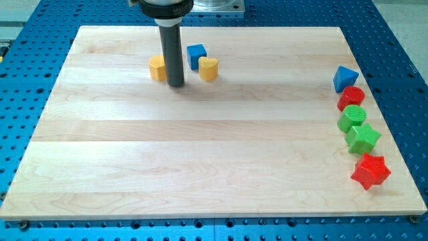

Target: Push the yellow blocks into the cube

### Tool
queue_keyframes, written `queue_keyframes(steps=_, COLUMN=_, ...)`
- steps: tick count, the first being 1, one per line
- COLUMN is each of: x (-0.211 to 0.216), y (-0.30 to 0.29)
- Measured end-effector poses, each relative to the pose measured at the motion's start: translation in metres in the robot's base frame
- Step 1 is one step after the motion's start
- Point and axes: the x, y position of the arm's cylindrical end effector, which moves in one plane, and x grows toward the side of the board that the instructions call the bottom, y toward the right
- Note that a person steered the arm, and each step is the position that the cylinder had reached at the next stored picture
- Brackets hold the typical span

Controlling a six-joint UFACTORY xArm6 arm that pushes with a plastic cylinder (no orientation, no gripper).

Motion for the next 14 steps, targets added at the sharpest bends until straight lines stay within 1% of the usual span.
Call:
queue_keyframes(steps=1, x=-0.071, y=-0.004)
queue_keyframes(steps=2, x=-0.117, y=0.016)
queue_keyframes(steps=3, x=-0.085, y=0.034)
queue_keyframes(steps=4, x=-0.019, y=0.038)
queue_keyframes(steps=5, x=0.021, y=0.039)
queue_keyframes(steps=6, x=-0.026, y=0.035)
queue_keyframes(steps=7, x=-0.036, y=0.113)
queue_keyframes(steps=8, x=-0.021, y=0.143)
queue_keyframes(steps=9, x=0.007, y=0.109)
queue_keyframes(steps=10, x=0.036, y=0.091)
queue_keyframes(steps=11, x=-0.04, y=0.104)
queue_keyframes(steps=12, x=-0.06, y=0.064)
queue_keyframes(steps=13, x=-0.023, y=0.015)
queue_keyframes(steps=14, x=0.002, y=-0.007)
